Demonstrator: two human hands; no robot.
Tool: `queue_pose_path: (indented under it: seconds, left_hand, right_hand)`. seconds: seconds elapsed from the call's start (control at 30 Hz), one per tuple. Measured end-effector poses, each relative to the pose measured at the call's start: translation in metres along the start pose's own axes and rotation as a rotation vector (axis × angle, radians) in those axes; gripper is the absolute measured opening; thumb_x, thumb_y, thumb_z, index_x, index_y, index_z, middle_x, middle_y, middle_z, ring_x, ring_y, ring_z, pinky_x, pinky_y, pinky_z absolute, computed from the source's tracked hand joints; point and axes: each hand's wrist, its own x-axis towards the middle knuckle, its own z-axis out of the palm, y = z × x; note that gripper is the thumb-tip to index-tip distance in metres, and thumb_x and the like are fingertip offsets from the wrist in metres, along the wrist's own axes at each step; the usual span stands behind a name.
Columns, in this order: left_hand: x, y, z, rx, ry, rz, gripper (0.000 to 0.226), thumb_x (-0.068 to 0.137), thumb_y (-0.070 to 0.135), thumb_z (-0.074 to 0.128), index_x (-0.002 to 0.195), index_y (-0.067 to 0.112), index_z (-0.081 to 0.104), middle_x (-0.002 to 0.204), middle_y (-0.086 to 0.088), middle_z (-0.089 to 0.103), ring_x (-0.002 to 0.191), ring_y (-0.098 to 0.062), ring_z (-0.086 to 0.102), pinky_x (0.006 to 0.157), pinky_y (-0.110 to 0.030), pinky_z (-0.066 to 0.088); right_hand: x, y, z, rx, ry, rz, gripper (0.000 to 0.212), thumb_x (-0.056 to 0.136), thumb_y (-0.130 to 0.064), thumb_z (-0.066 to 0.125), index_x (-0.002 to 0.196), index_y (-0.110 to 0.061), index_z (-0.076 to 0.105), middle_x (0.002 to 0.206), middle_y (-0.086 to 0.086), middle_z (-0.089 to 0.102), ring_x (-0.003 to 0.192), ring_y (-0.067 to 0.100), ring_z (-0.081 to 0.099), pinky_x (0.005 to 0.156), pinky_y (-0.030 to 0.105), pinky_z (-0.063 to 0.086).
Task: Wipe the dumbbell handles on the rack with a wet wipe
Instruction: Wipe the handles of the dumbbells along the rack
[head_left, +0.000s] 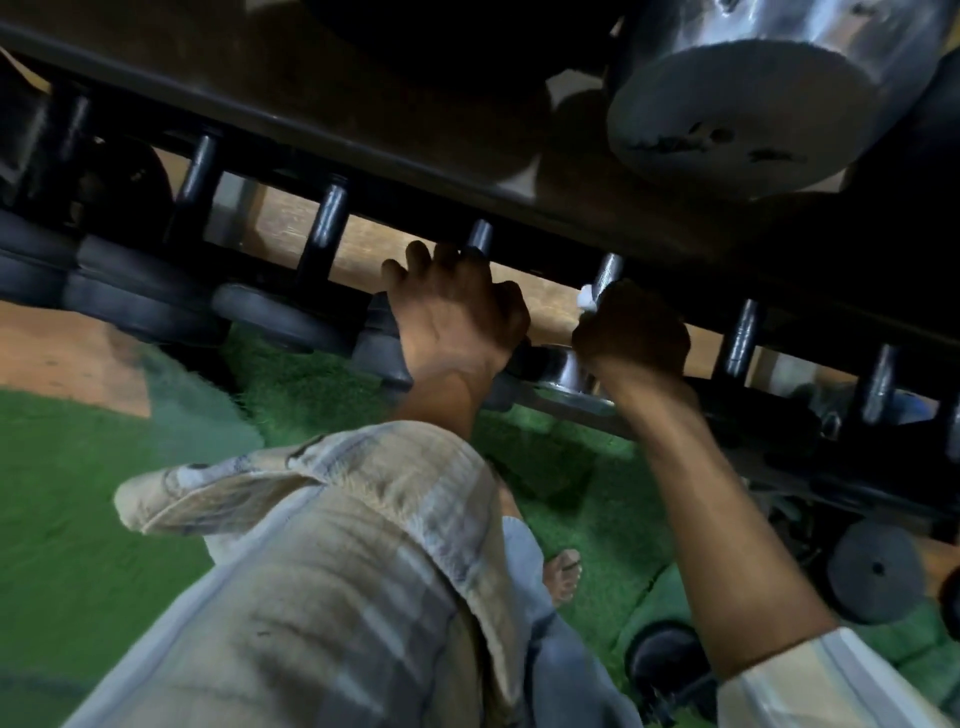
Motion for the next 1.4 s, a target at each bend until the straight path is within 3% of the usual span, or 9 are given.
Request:
queue_pose_path:
  seconds: [0.27, 0.4, 0.6, 0.7, 0.83, 0.97, 1.13, 1.27, 1.4]
  left_hand:
    - [0.017, -0.019, 0.013, -0.260, 0.050, -0.969, 0.045, 0.086, 0.044, 0.043, 0.117, 0.016, 0.059, 0.124, -0.010, 0.058, 0.116, -0.035, 0.049, 0.093, -0.050, 0.038]
    - [0.014, -0.032, 0.021, -0.287, 0.011, -0.862, 0.051, 0.085, 0.046, 0.037, 0.116, 0.013, 0.061, 0.123, -0.011, 0.059, 0.118, -0.035, 0.050, 0.094, -0.048, 0.044]
    - [0.013, -0.035, 0.021, -0.285, 0.038, -0.848, 0.053, 0.083, 0.046, 0.037, 0.114, 0.011, 0.063, 0.120, -0.010, 0.061, 0.115, -0.034, 0.053, 0.090, -0.045, 0.045]
    - [0.018, -0.031, 0.020, -0.292, 0.023, -0.879, 0.043, 0.087, 0.042, 0.045, 0.114, 0.014, 0.063, 0.122, -0.008, 0.060, 0.115, -0.034, 0.051, 0.091, -0.047, 0.043]
    - [0.022, -0.031, 0.017, -0.290, 0.007, -0.899, 0.042, 0.089, 0.043, 0.045, 0.114, 0.015, 0.063, 0.124, -0.008, 0.059, 0.116, -0.034, 0.049, 0.092, -0.047, 0.041]
    - [0.021, -0.028, 0.018, -0.291, 0.013, -0.901, 0.042, 0.088, 0.041, 0.042, 0.113, 0.014, 0.063, 0.123, -0.008, 0.059, 0.115, -0.034, 0.049, 0.092, -0.047, 0.041]
    - [0.021, -0.030, 0.018, -0.279, 0.010, -0.909, 0.042, 0.087, 0.040, 0.042, 0.113, 0.015, 0.064, 0.123, -0.007, 0.060, 0.116, -0.034, 0.049, 0.092, -0.046, 0.040]
    - [0.021, -0.027, 0.016, -0.292, 0.016, -0.920, 0.041, 0.088, 0.040, 0.044, 0.114, 0.016, 0.065, 0.125, -0.007, 0.060, 0.118, -0.033, 0.048, 0.093, -0.046, 0.039]
    - [0.021, -0.027, 0.014, -0.295, 0.020, -0.921, 0.044, 0.087, 0.041, 0.043, 0.115, 0.015, 0.065, 0.125, -0.007, 0.061, 0.118, -0.033, 0.049, 0.093, -0.045, 0.040]
  right_hand:
    - [-0.001, -0.045, 0.012, 0.520, 0.015, -0.481, 0.011, 0.098, -0.037, 0.058, 0.104, -0.028, 0.057, 0.107, -0.002, 0.065, 0.104, 0.021, 0.063, 0.090, 0.047, 0.051]
    - [0.010, -0.050, 0.022, 0.515, 0.010, -0.718, 0.008, 0.093, -0.027, 0.063, 0.099, -0.030, 0.067, 0.095, -0.014, 0.068, 0.095, 0.010, 0.064, 0.083, 0.043, 0.053]
    - [0.028, -0.058, 0.016, 0.541, -0.062, -0.869, 0.013, 0.084, -0.018, 0.078, 0.096, -0.021, 0.082, 0.093, -0.011, 0.076, 0.081, -0.019, 0.058, 0.072, 0.003, 0.037]
    - [0.037, -0.070, 0.017, 0.686, -0.044, -0.746, 0.019, 0.087, -0.026, 0.074, 0.100, -0.012, 0.077, 0.096, -0.006, 0.072, 0.088, -0.005, 0.061, 0.080, 0.014, 0.043]
    - [0.045, -0.085, 0.012, 1.036, -0.455, -0.517, 0.005, 0.084, -0.011, 0.071, 0.088, -0.011, 0.067, 0.076, -0.001, 0.064, 0.071, 0.005, 0.062, 0.069, 0.022, 0.051]
    - [0.044, -0.084, -0.001, 0.493, -0.498, -0.828, 0.025, 0.084, 0.007, 0.061, 0.103, 0.003, 0.075, 0.074, 0.002, 0.074, 0.070, -0.007, 0.065, 0.067, 0.007, 0.047]
    - [0.057, -0.070, 0.010, -0.032, -0.418, -1.029, 0.025, 0.089, 0.003, 0.056, 0.106, -0.003, 0.074, 0.104, 0.014, 0.074, 0.103, 0.027, 0.067, 0.087, 0.037, 0.052]
    - [0.047, -0.052, 0.005, 0.364, -0.663, -0.847, 0.047, 0.095, 0.009, 0.048, 0.119, -0.026, 0.068, 0.101, -0.022, 0.061, 0.095, -0.015, 0.059, 0.084, 0.006, 0.045]
    - [0.038, -0.036, 0.014, 0.717, -0.753, -0.525, 0.036, 0.076, -0.019, 0.057, 0.105, -0.038, 0.065, 0.104, -0.016, 0.069, 0.101, 0.009, 0.067, 0.085, 0.032, 0.050]
